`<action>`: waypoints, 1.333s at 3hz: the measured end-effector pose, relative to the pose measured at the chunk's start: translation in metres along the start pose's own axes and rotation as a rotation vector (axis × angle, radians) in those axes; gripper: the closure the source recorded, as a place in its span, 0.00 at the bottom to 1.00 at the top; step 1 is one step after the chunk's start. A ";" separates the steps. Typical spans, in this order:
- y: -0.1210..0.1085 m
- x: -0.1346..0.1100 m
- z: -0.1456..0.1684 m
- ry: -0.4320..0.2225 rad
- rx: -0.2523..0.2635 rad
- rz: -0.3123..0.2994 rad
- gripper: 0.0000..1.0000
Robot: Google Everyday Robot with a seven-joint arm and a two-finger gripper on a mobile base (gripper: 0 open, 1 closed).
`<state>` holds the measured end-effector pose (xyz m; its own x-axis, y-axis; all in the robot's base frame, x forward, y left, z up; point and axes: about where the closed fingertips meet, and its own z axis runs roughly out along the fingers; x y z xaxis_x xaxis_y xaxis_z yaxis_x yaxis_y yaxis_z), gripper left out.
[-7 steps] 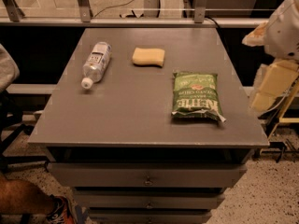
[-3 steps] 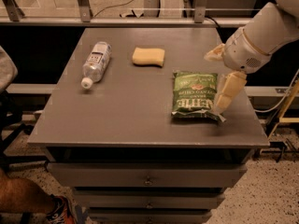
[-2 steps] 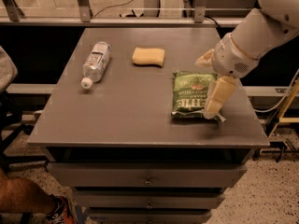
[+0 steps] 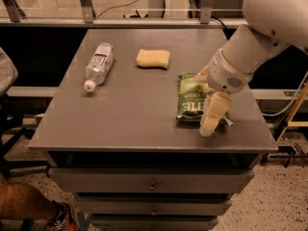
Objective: Pick green jalapeno chip bag
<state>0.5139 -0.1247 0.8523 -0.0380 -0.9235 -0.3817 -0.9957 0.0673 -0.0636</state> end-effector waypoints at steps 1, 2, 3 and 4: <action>0.006 0.011 0.014 0.014 -0.018 0.041 0.25; 0.005 0.020 0.020 0.013 -0.016 0.069 0.47; -0.009 0.023 0.001 0.018 0.043 0.050 0.71; -0.029 0.016 -0.035 0.036 0.138 -0.004 0.94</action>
Offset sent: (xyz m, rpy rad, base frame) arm -0.0015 -0.0220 -0.0377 -0.0015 0.0528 -0.0945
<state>0.5392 -0.1548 0.8806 -0.0392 -0.9368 -0.3477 -0.9750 0.1121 -0.1920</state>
